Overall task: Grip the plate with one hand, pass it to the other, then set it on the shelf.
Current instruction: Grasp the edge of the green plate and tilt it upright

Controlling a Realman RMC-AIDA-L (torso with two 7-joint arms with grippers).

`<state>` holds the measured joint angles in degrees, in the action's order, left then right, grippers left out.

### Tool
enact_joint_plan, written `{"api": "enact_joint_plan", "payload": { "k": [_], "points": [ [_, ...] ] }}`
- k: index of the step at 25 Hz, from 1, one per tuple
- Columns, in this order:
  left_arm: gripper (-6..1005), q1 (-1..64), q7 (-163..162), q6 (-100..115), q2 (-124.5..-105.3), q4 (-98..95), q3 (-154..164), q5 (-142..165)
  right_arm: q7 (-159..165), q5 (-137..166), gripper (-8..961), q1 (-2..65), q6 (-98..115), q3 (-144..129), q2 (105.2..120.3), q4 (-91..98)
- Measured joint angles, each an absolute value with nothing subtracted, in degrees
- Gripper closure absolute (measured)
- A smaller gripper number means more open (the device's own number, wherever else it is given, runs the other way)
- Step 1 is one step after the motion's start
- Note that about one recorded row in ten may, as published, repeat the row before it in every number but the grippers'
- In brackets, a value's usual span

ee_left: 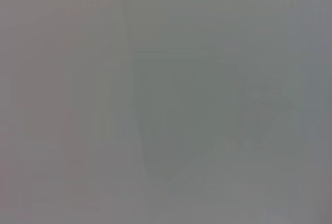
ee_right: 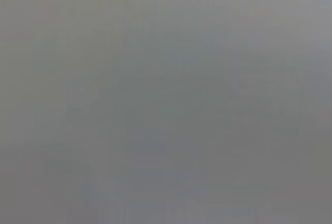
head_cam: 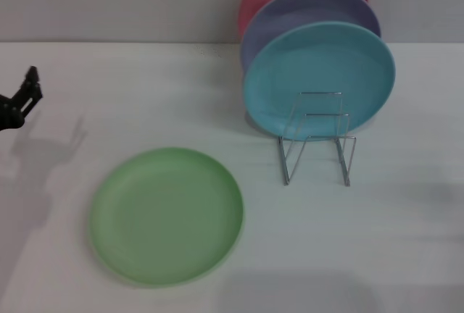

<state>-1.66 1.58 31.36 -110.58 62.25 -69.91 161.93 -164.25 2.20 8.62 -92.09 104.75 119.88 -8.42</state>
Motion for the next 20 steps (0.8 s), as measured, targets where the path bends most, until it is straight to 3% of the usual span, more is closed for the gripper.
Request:
{"api": "enact_joint_plan", "payload": {
  "k": [2, 5, 6, 7, 9, 10, 11, 13, 20],
  "points": [
    [181, -3.74, 1.07, 13.27, -109.54, 75.82, -71.73, 163.34, -163.9, 2.2, 132, 8.59, -92.14, 104.15, 119.88, -8.38],
    [182, -4.33, 1.32, -6.81, -109.83, 87.52, -74.01, 163.4, -163.63, 2.2, 132, 8.55, -92.17, 103.71, 119.88, -8.36],
    [182, -3.72, 1.93, -22.82, -111.03, 94.54, -76.74, 163.24, -163.28, 2.2, 132, 8.54, -92.19, 103.34, 119.88, -8.35],
    [183, -3.72, 1.93, -22.82, -111.03, 94.54, -76.74, 163.24, -163.28, 2.2, 132, 8.54, -92.19, 103.34, 119.88, -8.35],
    [183, -2.67, 3.57, -34.32, -112.98, 99.06, -79.46, 163.09, -163.15, 2.2, 132, 8.57, -92.2, 102.89, 119.88, -8.34],
    [184, -2.36, 4.89, -38.23, -114.24, 100.36, -80.47, 163.0, -163.14, 2.2, 132, 8.59, -92.2, 102.7, 119.88, -8.35],
    [184, -1.82, 8.48, -45.33, -117.22, 102.53, -83.09, 162.85, -163.13, 2.2, 132, 8.58, -92.2, 102.42, 119.88, -8.34],
    [184, -0.87, 10.37, -50.39, -118.13, 103.33, -84.37, 161.47, -163.13, 2.21, 132, 8.5, -92.21, 102.07, 119.88, -8.34],
    [186, 1.25, 11.25, -59.61, -118.01, 103.13, -84.35, 157.78, -163.12, 2.21, 132, 8.03, -92.7, 101.83, 119.88, -8.35]
  ]
}}
